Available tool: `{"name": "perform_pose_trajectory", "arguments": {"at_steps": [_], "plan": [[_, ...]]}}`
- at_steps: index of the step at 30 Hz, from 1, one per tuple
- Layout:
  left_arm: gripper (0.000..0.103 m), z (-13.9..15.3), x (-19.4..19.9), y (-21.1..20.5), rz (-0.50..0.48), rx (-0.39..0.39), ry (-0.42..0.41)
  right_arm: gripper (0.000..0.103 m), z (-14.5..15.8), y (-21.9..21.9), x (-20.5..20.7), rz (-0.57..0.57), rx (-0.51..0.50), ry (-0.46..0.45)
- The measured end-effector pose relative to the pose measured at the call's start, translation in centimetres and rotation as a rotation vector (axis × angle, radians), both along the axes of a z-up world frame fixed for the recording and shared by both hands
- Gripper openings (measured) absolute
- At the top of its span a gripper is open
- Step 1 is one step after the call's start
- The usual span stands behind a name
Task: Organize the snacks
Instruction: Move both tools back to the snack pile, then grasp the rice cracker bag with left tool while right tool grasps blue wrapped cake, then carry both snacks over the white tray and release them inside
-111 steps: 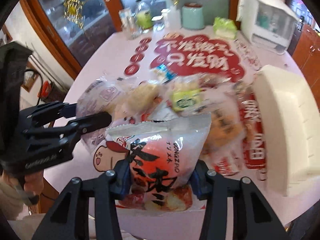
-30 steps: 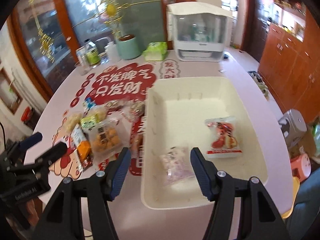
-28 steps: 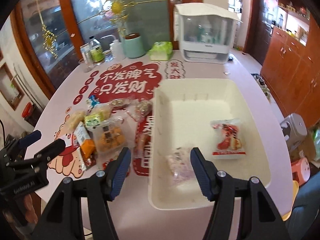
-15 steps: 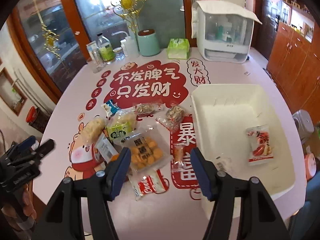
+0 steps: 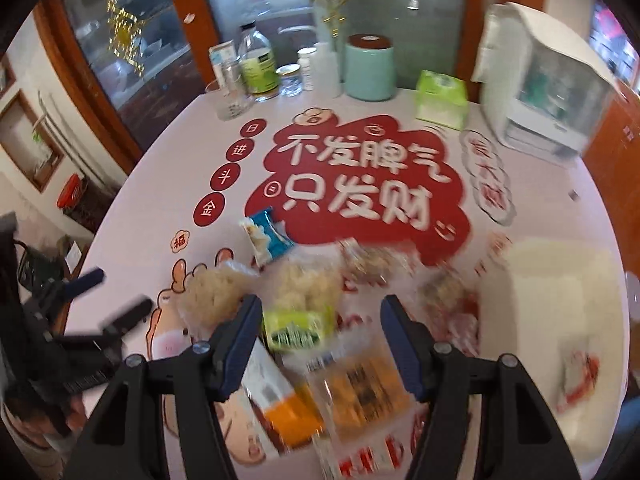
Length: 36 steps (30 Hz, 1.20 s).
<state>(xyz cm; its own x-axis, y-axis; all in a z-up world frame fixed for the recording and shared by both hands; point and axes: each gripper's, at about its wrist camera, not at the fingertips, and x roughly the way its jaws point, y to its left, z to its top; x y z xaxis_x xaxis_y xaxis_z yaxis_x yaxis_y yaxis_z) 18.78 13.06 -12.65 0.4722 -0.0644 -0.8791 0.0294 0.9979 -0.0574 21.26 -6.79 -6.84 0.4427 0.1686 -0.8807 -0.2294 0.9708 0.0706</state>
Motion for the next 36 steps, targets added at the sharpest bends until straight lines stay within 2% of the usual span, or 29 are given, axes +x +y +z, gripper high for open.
{"name": "perform_pose_trajectory", "arguments": {"at_steps": [4, 7, 14, 22, 25, 28, 29, 36], "plan": [[0.093, -3.9, 1.9, -0.9, -0.004, -0.039, 0.083, 0.062, -2.7, 2.7, 3.8, 0.041, -0.027, 0.020], [0.093, -6.0, 2.8, -1.4, 0.011, -0.073, 0.125, 0.062, -4.8, 4.1, 6.1, 0.062, -0.010, 0.061], [0.091, -7.4, 3.8, -1.5, 0.039, -0.110, 0.135, 0.062, -9.3, 6.8, 9.4, 0.089, -0.016, 0.141], [0.072, -7.7, 4.2, -1.3, 0.045, -0.128, 0.128, 0.061, -12.5, 8.9, 10.8, 0.117, -0.029, 0.197], [0.055, -7.6, 4.3, -1.1, 0.050, -0.119, 0.117, 0.051, -13.1, 9.6, 10.8, 0.135, -0.057, 0.185], [0.054, -7.4, 4.2, -0.7, 0.063, -0.131, 0.115, 0.034, -13.1, 10.2, 10.5, 0.151, -0.114, 0.152], [0.054, -7.4, 4.1, -0.6, 0.073, -0.123, 0.113, 0.031, -13.1, 10.3, 10.5, 0.153, -0.118, 0.151], [0.054, -6.9, 3.3, 0.4, 0.113, -0.093, 0.114, 0.026, -12.7, 9.1, 9.4, 0.106, -0.072, 0.160]]}}
